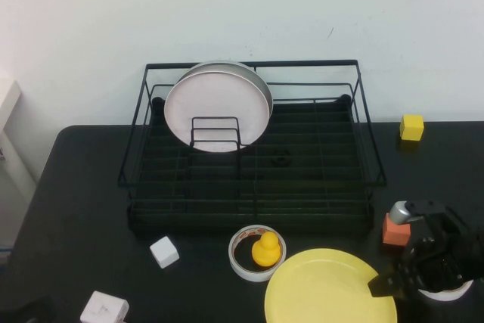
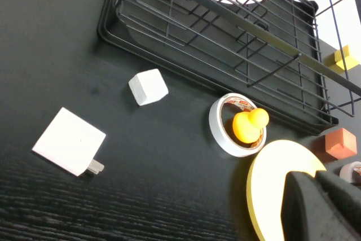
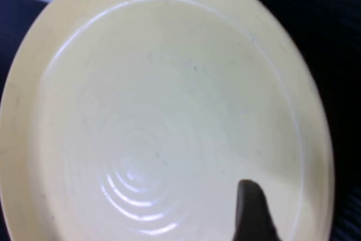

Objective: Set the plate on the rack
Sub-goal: Pick up the plate from the table

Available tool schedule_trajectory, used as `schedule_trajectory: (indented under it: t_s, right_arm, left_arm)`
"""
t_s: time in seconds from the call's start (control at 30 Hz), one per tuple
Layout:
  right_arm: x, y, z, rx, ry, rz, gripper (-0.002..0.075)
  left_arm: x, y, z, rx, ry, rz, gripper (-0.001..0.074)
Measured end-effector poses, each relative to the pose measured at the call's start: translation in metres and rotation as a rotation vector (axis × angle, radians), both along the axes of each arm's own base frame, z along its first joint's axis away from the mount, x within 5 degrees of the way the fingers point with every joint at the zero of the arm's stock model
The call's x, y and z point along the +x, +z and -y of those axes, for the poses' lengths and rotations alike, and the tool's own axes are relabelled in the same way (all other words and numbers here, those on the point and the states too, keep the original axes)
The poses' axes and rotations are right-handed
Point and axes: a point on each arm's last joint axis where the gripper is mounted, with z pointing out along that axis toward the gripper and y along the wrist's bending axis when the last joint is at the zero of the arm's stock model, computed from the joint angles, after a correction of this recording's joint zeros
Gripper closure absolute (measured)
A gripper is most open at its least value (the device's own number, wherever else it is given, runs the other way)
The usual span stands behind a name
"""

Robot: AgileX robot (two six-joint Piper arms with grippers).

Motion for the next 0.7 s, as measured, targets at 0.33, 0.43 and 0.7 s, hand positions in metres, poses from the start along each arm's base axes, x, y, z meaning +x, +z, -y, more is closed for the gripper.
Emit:
schedule_trajectory:
  t_s: [0.33, 0.43, 0.7]
  right_arm:
    - [0.0049, -0.0065, -0.0033, 0.014, -0.024, -0.044, 0.0466]
    - [0.0043, -0.0078, -0.0036, 0.009, -0.028, -0.060, 0.0553]
    - [0.0040, -0.0097, -0.0035, -0.001, -0.037, -0.072, 0.0712]
  left_arm:
    - [0.0000, 0.0000, 0.0000, 0.002, -0.001, 0.001, 0.0738]
    - [0.0001, 0.0001, -0.0001, 0.002, 0.000, 0.003, 0.0738]
    - [0.0006, 0.0007, -0.0003, 0.002, 0.003, 0.010, 0.0738]
